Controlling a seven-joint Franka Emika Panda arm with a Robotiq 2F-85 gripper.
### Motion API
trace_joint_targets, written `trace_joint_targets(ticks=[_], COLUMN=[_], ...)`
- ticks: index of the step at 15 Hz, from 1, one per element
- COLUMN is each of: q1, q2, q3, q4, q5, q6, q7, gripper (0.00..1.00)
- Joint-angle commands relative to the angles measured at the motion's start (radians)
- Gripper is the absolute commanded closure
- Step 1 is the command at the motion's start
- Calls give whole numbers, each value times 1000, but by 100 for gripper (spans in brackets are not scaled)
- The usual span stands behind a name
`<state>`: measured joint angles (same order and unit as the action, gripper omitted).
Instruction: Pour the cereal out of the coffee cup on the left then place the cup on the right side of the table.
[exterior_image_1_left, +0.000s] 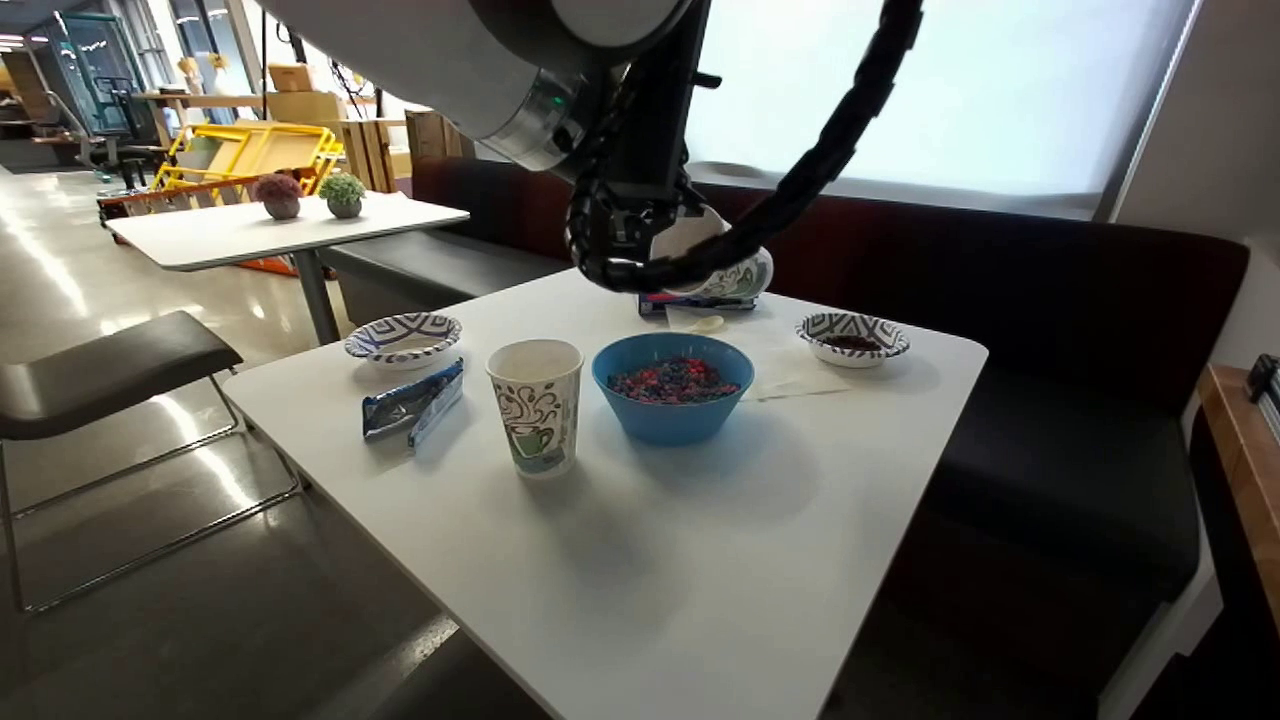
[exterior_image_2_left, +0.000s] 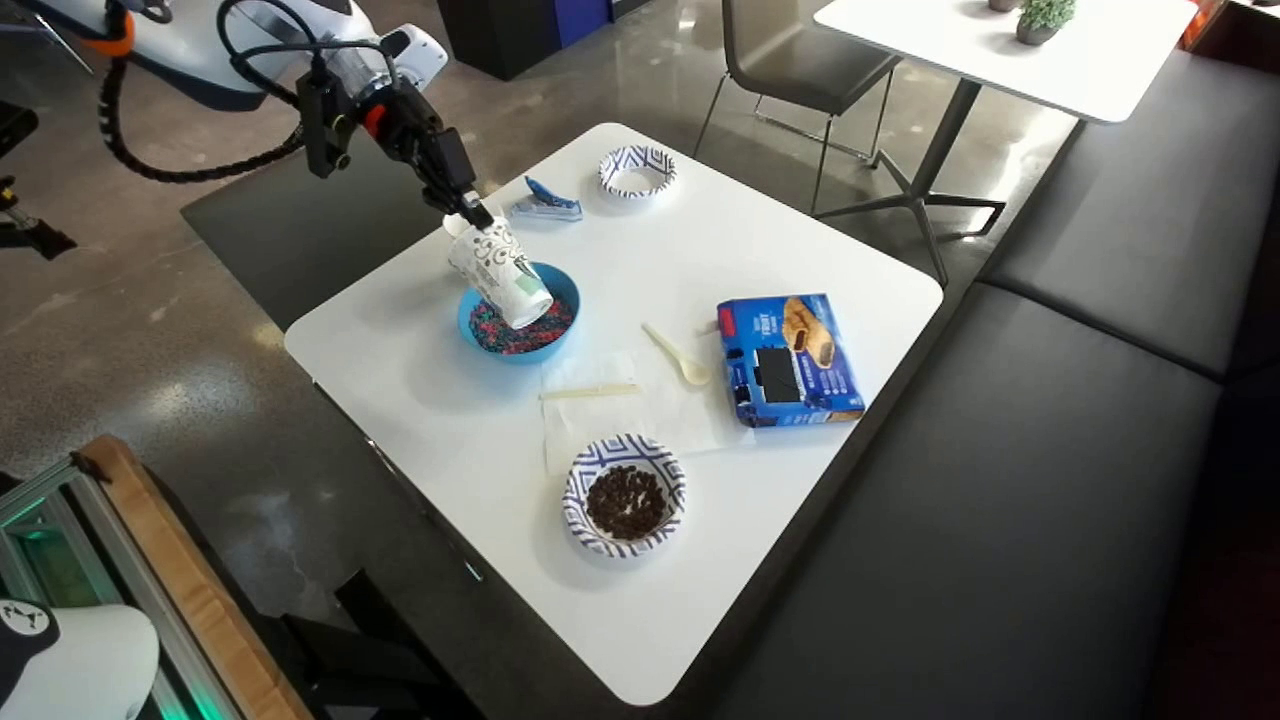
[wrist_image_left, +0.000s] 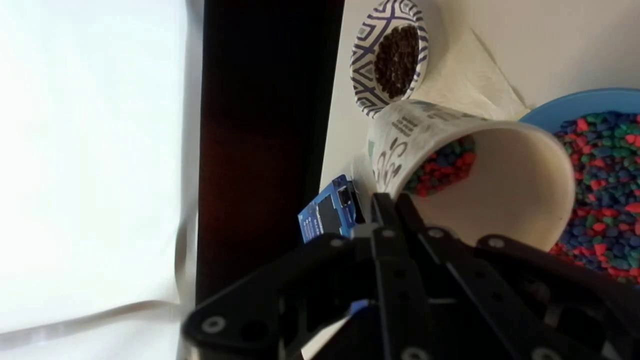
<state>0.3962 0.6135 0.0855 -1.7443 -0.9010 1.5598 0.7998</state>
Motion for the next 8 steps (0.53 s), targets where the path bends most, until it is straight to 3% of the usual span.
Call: trace_joint_targets(ticks=[1,8], q1=[21,32], q2=[61,196], q3=[0,-15], q4=[55,178], q5=[-31,-85], q6=[-82,-176], q7=[49,107], gripper=[99,99])
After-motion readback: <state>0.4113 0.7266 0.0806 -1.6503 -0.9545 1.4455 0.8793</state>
